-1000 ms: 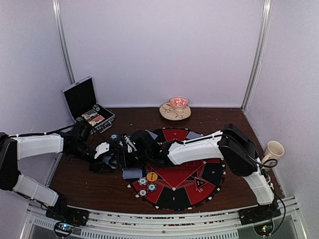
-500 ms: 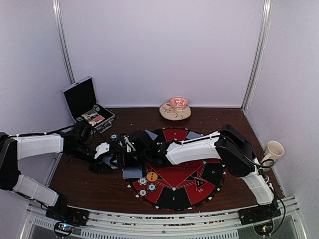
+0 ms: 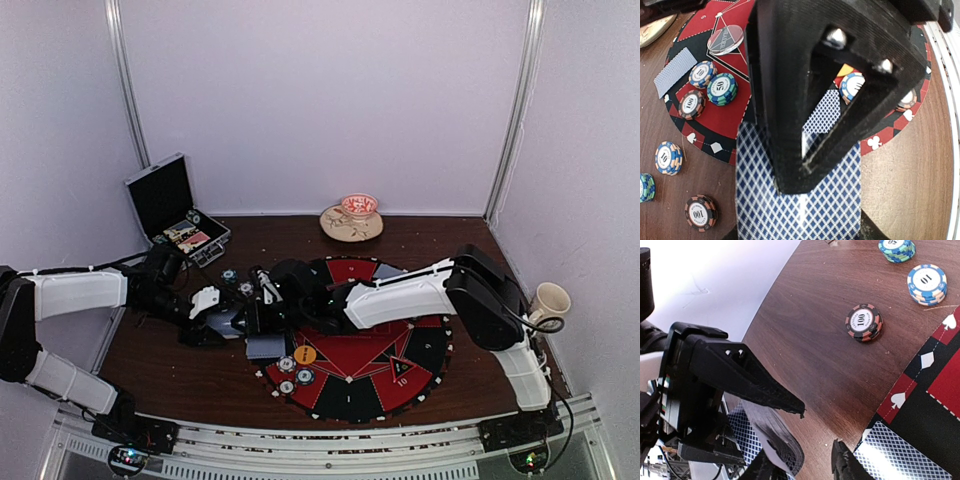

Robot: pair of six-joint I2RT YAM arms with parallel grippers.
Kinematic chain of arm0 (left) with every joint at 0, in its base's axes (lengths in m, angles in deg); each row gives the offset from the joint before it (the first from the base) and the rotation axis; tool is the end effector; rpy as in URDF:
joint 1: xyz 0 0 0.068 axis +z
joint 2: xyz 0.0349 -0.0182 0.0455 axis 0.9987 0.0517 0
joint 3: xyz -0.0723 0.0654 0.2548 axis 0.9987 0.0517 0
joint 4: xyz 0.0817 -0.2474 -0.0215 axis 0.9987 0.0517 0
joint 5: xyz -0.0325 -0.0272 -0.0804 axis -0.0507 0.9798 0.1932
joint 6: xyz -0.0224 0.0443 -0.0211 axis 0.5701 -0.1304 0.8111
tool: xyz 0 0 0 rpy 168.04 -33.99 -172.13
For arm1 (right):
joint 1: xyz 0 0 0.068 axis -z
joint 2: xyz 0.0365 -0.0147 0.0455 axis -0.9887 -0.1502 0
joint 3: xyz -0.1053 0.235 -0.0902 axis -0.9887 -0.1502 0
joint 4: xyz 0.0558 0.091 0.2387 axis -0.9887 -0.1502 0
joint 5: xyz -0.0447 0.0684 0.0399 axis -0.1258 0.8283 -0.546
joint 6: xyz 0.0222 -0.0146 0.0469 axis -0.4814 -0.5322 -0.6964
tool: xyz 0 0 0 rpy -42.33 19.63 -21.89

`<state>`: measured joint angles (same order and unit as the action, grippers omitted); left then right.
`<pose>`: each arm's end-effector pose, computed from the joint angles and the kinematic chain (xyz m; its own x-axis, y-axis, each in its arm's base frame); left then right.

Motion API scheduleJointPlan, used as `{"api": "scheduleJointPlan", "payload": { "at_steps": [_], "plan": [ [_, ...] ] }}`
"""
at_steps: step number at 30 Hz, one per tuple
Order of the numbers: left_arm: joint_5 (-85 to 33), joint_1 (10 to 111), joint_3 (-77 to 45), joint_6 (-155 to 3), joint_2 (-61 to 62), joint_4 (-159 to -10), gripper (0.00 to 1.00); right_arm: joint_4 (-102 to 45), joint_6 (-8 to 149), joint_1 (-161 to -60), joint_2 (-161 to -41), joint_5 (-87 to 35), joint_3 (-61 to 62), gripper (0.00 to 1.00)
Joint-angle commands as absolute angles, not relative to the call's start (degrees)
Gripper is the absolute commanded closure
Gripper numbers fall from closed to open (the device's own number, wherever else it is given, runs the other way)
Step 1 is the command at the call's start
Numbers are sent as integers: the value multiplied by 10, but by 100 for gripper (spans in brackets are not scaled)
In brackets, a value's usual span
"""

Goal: Distribute texas hold em gaming equipment
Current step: Pick up the poker card from the face-down deck piles.

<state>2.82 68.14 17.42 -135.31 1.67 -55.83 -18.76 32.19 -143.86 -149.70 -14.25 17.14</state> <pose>0.2136 -0.0958 0.1754 -0.2040 0.6919 -0.6926 0.9701 0.2376 -0.0484 0.2271 0.4619 0.1644 -0.8441 -0.1718 -0.5080 -0.5291 0.4204 0.7371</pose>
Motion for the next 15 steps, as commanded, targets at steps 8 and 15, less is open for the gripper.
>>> {"api": "scheduleJointPlan", "payload": {
  "at_steps": [8,15],
  "plan": [
    [50,684,172,-1360,15,-568,48,-170,322,-1429,-1458,-114,150,83],
    [50,683,172,-1360,16,-568,48,-165,327,-1430,-1431,-114,132,99]
  ]
}}
